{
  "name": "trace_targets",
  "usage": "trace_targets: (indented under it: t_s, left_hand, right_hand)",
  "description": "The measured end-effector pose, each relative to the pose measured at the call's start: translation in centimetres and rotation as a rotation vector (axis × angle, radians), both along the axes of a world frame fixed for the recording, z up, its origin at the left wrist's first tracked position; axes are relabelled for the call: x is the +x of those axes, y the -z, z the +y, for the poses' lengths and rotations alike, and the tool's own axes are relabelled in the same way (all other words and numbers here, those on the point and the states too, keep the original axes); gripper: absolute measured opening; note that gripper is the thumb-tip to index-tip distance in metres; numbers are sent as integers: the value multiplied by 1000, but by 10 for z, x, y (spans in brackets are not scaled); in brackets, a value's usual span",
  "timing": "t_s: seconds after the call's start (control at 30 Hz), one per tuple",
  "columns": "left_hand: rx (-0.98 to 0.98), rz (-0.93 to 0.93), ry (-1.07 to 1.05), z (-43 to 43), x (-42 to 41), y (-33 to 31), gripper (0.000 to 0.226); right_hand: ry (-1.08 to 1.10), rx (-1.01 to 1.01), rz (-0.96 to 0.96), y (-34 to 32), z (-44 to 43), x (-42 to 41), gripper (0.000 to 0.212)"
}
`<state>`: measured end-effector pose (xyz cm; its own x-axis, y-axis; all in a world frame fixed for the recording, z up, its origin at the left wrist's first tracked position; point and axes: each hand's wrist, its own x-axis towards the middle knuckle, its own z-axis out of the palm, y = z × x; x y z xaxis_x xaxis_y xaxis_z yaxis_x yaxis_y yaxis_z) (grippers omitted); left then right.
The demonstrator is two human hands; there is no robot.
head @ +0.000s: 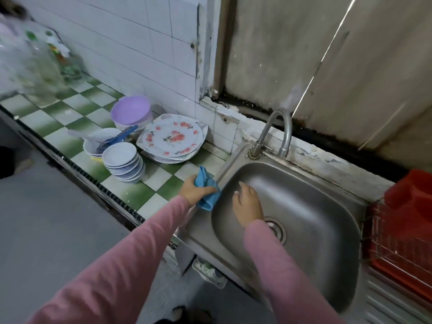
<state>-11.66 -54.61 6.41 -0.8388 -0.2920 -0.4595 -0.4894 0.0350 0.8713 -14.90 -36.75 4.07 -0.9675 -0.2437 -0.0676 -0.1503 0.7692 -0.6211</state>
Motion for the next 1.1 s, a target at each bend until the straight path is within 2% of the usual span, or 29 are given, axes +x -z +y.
trace_targets:
  t_s: [0.23,0.5,0.63,0.73,0.9,1.1]
  left_hand:
    - [-238,129,-100,-71,8,5,41]
    - [-412,198,43,-191,13,0,30]
    - [-468,213,36,-261,18,-7,38]
    - [-490,208,0,-308,24,-12,43]
    - [-481,227,-38,-369,20,-16,30]
    - [-444,195,-42,-414,-12,-4,31]
  right_hand:
    - [-90,-47,-22,-4,-60,-4,42]
    - [-45,-32,-31,5,-173,4,35]
    - [-9,-45,-68,4,-241,13,39]
    - [21,-55,-70,1,-285,15,35]
    - [80,-79,-65,-4,-335,16,37]
    - [131,-105,-117,1,-369,-8,36]
